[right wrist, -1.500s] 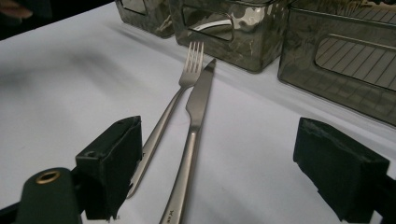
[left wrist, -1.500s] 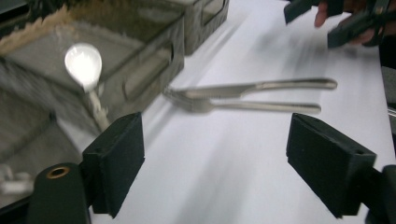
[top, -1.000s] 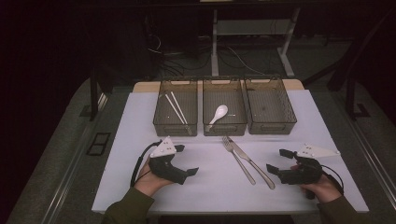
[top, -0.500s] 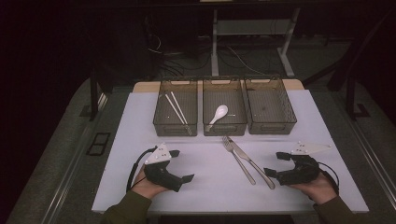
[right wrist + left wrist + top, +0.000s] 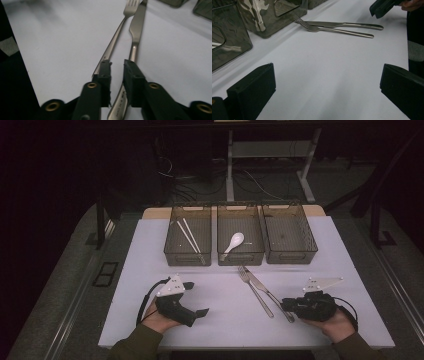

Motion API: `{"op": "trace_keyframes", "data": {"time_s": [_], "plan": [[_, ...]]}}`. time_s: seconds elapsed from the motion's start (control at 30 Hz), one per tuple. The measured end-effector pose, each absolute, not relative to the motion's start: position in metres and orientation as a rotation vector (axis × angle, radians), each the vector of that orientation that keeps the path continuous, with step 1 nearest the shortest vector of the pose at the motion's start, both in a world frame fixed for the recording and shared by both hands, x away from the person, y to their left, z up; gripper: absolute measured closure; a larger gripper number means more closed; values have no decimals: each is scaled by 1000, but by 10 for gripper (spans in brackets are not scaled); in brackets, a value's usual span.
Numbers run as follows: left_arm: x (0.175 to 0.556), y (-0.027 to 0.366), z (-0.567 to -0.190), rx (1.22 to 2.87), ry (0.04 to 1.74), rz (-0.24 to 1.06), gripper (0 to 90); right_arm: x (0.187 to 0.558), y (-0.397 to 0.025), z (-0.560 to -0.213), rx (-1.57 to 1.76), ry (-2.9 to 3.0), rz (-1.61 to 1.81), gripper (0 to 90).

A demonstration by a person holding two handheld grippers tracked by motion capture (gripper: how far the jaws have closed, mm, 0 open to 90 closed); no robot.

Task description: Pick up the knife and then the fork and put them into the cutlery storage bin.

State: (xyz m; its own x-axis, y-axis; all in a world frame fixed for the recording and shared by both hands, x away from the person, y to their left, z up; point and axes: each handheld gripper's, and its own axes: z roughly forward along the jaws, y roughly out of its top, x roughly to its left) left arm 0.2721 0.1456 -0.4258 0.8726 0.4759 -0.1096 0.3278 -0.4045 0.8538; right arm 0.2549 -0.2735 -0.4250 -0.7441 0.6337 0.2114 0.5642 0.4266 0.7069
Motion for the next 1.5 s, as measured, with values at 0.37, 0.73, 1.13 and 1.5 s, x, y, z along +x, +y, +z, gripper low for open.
{"op": "trace_keyframes", "data": {"time_s": [0.37, 0.73, 1.13, 1.5], "plan": [[272, 145, -426, 2027, 590, 174, 0, 254, -260, -437, 1016, 2707, 1083, 897], [272, 144, -427, 2034, 583, 173, 0, 254, -256, -440, 998, 2723, 967, 899], [271, 144, -427, 2035, 579, 167, 0, 260, -267, -439, 1044, 2666, 897, 899], [271, 143, -427, 2038, 577, 165, 0, 270, -279, -439, 1078, 2636, 881, 899]]}}
